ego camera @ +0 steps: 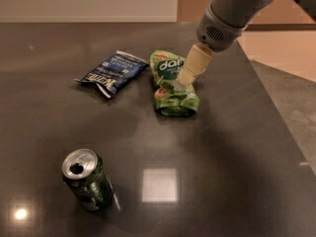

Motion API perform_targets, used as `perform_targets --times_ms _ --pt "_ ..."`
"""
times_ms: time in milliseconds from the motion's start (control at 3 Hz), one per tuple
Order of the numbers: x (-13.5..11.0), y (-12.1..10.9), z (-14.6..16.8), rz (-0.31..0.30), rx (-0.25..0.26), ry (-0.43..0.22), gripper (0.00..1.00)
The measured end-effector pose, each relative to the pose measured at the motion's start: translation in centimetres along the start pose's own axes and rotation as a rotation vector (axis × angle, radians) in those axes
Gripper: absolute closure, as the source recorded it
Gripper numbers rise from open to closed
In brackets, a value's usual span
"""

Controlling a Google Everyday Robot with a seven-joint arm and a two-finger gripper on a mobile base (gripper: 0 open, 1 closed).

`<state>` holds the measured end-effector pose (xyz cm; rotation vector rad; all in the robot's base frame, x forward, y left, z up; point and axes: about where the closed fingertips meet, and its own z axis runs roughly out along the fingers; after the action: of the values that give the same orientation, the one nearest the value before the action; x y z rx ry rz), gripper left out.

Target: Move green rice chip bag near green can

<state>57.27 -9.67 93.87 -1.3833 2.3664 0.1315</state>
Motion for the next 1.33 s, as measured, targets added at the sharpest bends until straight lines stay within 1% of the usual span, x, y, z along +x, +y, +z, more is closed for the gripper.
perform_targets --times_ms 333,667,1000,1333 --pt "-1.0 -0.5 3.1 0.099 0.013 0.068 0.00" --pt "-1.6 -1.1 5.8 0.190 0.008 0.134 0.00" --pt "-2.1 -1.4 7.8 0.262 0.007 0.178 0.00" --pt "-2.1 -1.5 9.0 0.323 0.013 0.213 0.16"
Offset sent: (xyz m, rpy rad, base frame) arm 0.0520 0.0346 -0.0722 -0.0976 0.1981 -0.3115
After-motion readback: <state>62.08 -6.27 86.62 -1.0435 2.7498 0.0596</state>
